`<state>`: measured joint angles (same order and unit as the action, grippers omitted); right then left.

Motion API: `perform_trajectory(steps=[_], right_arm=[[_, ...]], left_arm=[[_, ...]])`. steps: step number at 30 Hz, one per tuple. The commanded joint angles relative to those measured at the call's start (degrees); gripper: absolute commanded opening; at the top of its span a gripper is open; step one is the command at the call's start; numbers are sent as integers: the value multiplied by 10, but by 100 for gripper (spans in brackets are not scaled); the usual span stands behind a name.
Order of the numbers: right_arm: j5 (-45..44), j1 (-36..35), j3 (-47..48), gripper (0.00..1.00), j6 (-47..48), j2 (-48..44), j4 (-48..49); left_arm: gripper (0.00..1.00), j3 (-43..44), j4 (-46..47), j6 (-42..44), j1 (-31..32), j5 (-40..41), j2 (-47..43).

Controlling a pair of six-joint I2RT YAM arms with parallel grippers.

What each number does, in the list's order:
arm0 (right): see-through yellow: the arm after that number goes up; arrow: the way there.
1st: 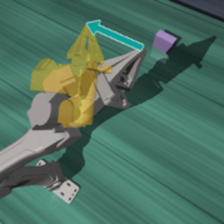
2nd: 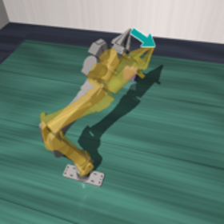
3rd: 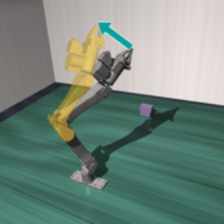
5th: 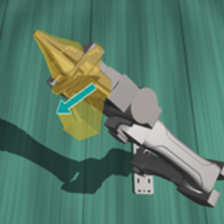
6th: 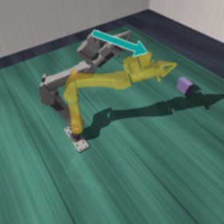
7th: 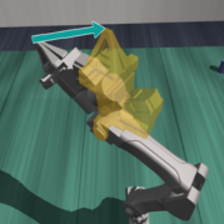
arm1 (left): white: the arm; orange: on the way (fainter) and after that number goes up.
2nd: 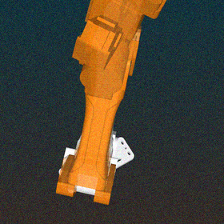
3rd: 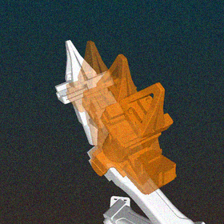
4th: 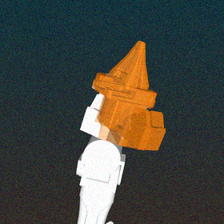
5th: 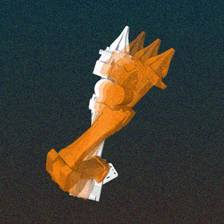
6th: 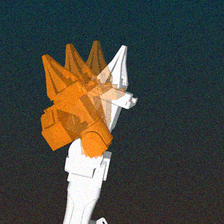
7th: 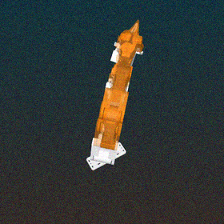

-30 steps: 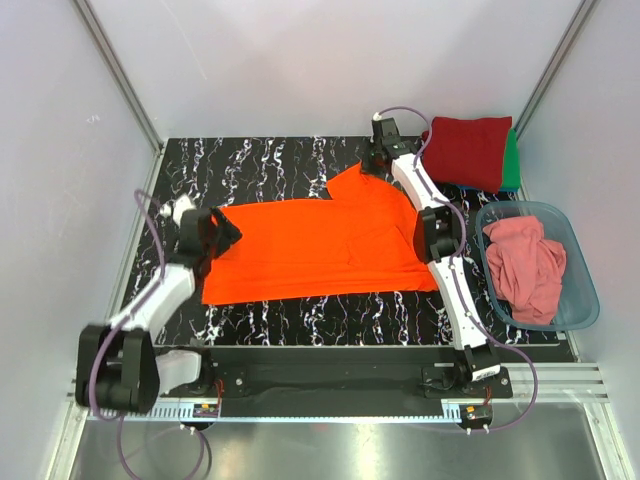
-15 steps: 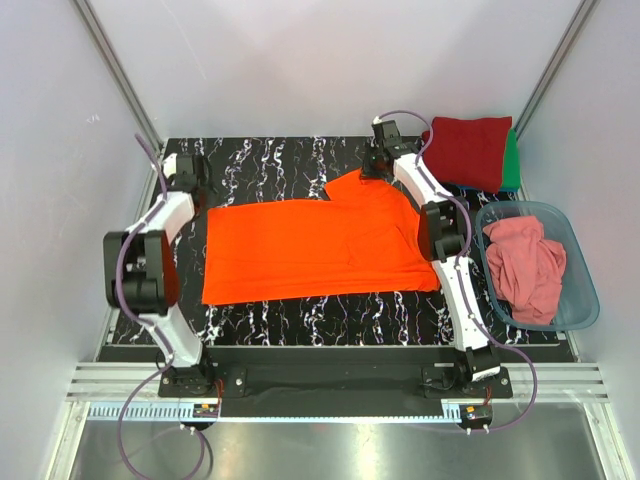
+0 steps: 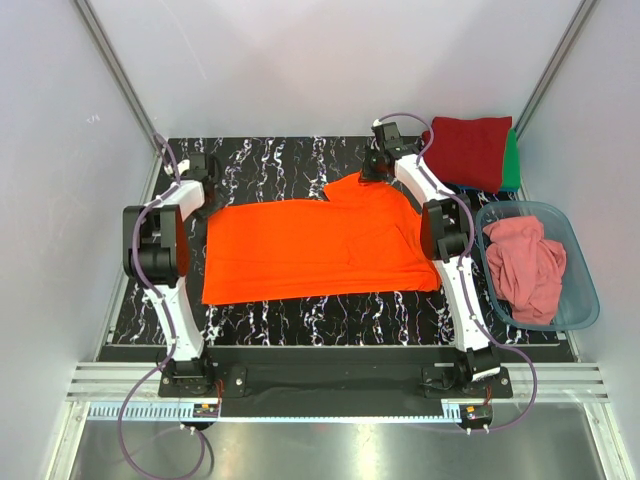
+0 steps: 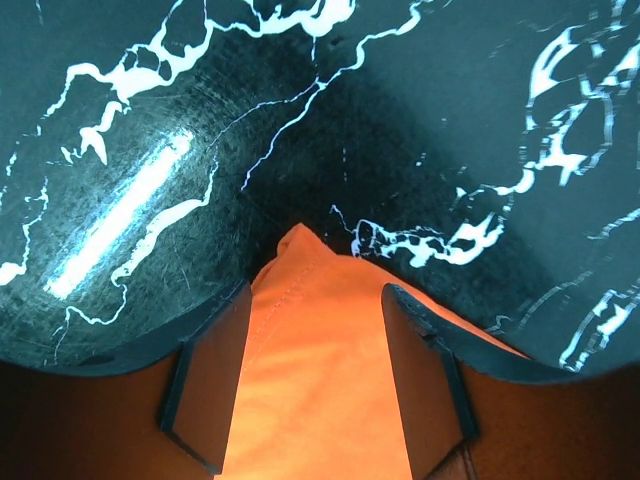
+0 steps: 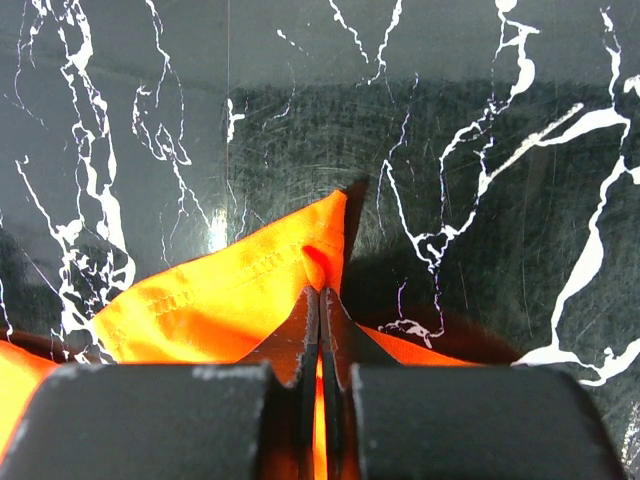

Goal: Fold and stack the t-shirts

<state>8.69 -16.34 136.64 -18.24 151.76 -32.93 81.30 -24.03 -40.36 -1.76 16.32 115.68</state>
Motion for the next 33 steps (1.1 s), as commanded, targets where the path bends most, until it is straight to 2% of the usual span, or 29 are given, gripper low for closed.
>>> perform_trajectory(steps=[1,5,18,26,30,33], right_arm=[[11,2,-15,0,0,-44,2],[12,2,-23,0,0,-46,5],[13,3,-30,0,0,-50,7],[16,3,-34,0,0,-52,8],[16,3,-34,0,1,-52,8],[15,3,-39,0,4,-59,9]], left_arm=[[59,38,-6,-5,-1,16,14],[58,69,-20,-2,-1,18,38],[53,87,-35,-2,-6,9,54],[44,114,-53,-2,-17,-13,76],[33,116,-55,-2,-17,-16,79],[18,118,-55,0,-18,-19,80]])
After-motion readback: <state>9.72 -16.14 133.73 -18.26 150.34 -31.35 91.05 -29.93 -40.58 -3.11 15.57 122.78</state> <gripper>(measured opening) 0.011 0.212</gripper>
